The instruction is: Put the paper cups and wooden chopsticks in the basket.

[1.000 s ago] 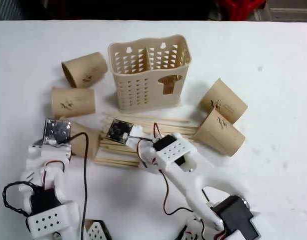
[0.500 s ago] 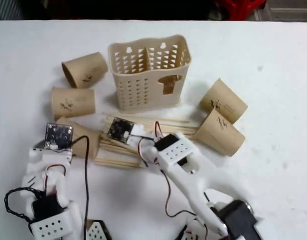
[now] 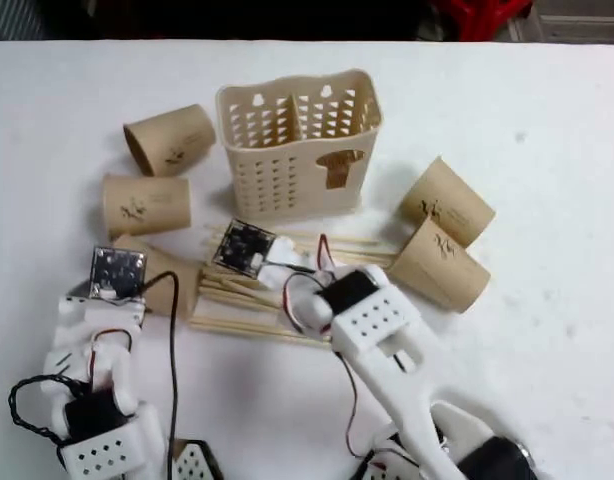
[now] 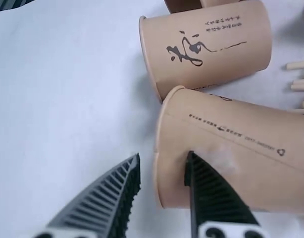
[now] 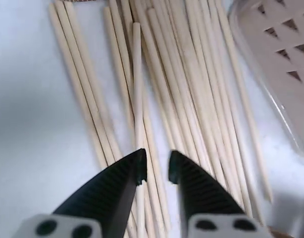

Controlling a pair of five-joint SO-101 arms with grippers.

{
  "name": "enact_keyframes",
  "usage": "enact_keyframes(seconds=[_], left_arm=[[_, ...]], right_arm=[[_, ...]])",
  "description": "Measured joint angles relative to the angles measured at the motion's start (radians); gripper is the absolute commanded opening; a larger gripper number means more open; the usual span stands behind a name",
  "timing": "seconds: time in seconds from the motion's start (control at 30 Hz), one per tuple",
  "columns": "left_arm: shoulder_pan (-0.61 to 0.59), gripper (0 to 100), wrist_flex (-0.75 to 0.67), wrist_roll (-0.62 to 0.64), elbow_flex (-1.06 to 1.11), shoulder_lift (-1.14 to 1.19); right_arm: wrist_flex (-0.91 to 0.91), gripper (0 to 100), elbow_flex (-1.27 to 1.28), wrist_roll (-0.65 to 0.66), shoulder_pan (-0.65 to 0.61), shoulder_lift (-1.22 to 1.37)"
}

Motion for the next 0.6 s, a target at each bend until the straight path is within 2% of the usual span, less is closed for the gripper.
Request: enact_keyframes(seconds=[0.33, 0.6], left_arm=[[0.0, 17, 0.0, 0.0, 0.0, 0.0], [0.0, 17, 0.0, 0.0, 0.0, 0.0]], right_arm=[[-0.002, 14.9, -0.247, 0.0, -0.011, 0.417], [-0.002, 14.9, -0.267, 0.0, -0.011, 0.477]])
